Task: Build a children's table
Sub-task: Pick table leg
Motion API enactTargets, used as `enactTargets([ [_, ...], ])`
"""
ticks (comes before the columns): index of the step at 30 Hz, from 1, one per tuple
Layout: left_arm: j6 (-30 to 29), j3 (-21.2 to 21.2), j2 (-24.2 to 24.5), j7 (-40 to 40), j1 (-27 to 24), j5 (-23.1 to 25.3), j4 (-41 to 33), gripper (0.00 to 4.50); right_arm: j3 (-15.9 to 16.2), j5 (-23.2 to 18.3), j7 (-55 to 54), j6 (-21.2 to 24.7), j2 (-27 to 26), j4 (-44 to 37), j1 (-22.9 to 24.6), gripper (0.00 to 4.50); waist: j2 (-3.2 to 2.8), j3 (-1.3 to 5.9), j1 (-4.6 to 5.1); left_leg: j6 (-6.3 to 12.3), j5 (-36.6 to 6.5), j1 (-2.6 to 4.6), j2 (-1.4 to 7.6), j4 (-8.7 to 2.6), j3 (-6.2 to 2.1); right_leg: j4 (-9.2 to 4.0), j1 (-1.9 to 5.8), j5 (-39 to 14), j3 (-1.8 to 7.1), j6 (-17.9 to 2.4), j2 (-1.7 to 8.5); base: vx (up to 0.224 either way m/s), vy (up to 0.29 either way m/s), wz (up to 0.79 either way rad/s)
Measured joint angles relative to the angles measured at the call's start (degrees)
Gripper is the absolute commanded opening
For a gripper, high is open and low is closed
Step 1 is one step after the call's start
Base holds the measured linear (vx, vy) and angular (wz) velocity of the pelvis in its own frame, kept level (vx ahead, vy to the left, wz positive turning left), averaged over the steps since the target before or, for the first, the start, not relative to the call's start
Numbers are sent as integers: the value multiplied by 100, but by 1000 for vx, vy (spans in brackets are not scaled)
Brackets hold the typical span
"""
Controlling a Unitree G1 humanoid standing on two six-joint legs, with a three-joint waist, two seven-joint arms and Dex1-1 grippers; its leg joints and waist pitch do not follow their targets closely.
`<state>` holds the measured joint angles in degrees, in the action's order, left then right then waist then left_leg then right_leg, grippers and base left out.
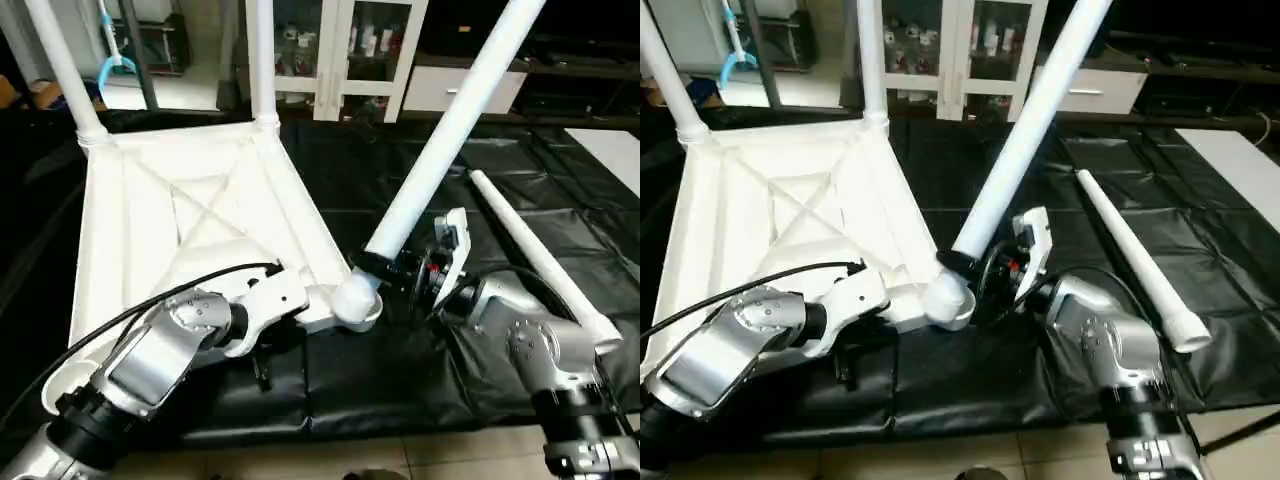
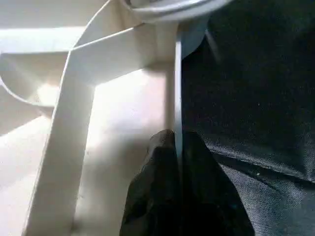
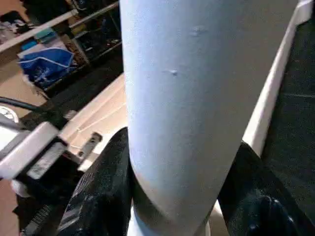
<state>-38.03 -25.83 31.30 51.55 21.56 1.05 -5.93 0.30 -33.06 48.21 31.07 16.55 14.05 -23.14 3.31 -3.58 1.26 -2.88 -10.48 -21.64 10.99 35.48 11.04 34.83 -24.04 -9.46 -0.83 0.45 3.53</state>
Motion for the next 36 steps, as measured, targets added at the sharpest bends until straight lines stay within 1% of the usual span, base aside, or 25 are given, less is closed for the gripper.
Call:
enactTargets([
  [4, 145, 0, 1, -1, -15, 36, 0, 3, -5, 27, 112, -51, 100, 129, -63, 184, 30, -18, -4, 0, 0, -1, -3, 0, -6, -17, 0, -1, -2, 1, 1, 0, 0, 0],
  [8, 239, -15, -2, 64, -10, 42, -1, 3, -61, 136, 213, -117, 282, 372, -193, 184, 35, -21, -11, 1, 0, -17, -4, -4, -11, -49, 1, -1, -6, 1, 0, 0, 0, 0],
  [11, 315, -35, -7, 86, -5, 41, 0, 3, -69, 168, 363, -225, 297, 598, -244, 184, 35, -20, -21, 2, -1, -33, -6, -5, -10, -66, 1, 0, -4, 1, 0, 0, 0, 0],
  [13, 321, -49, -7, 131, 27, 42, 23, 3, -42, 186, 499, -293, 312, 870, -388, 184, 37, -21, -20, 3, -1, -37, -6, -5, -9, -73, 2, 0, -3, 0, 1, 0, 0, 0],
  [21, 446, -86, 3, 163, 77, 93, 114, 3, 51, 247, 684, -454, 303, 1392, -674, 184, 58, -28, -13, 3, -1, -34, -6, -5, -9, -74, 3, 0, -4, 0, 1, 0, 0, 0],
  [24, 485, -86, 3, 164, 85, 99, 143, 3, 202, 403, 713, -637, 259, 1580, -835, 184, 78, -24, -1, 3, -1, -32, -5, -5, -11, -77, 0, -1, -7, 0, 1, 0, 0, 0],
  [28, 520, -89, 23, 168, 95, 121, 186, 3, 408, 626, 761, -960, 256, 1643, -902, 184, 100, -13, 6, 3, -1, -26, -6, -5, -15, -92, 0, -2, -10, 1, 1, 0, 0, 0],
  [30, 520, -87, 40, 169, 95, 121, 193, 3, 540, 766, 789, -1179, 259, 1663, -944, 184, 113, -7, 15, 3, -1, -26, -7, -5, -31, -112, 1, -2, -23, 1, 1, 0, 0, 0],
  [32, 523, -77, 62, 169, 97, 126, 216, 3, 755, 926, 792, -1547, 262, 1662, -973, 184, 112, -6, 31, 3, -1, -26, -8, -5, -58, -151, 6, -2, -50, 1, 0, 0, 0, 0],
  [34, 524, -75, 71, 169, 101, 156, 228, 3, 873, 1047, 792, -1792, 260, 1640, -976, 184, 116, -3, 34, 3, -1, -27, -9, -5, -89, -187, 16, -3, -106, -1, 15, 0, 0, 0],
  [35, 524, -75, 75, 169, 101, 164, 239, 3, 898, 1076, 792, -1848, 260, 1641, -973, 184, 130, 6, 45, 3, -1, -26, -14, -5, -93, -192, 16, -4, -162, -1, 56, 0, 0, 0],
  [36, 524, -75, 76, 169, 101, 166, 250, 3, 905, 1093, 792, -1882, 260, 1639, -968, 184, 132, 7, 55, 3, -2, -24, -22, -5, -94, -194, 16, -5, -190, -1, 83, 0, 0, 0],
])
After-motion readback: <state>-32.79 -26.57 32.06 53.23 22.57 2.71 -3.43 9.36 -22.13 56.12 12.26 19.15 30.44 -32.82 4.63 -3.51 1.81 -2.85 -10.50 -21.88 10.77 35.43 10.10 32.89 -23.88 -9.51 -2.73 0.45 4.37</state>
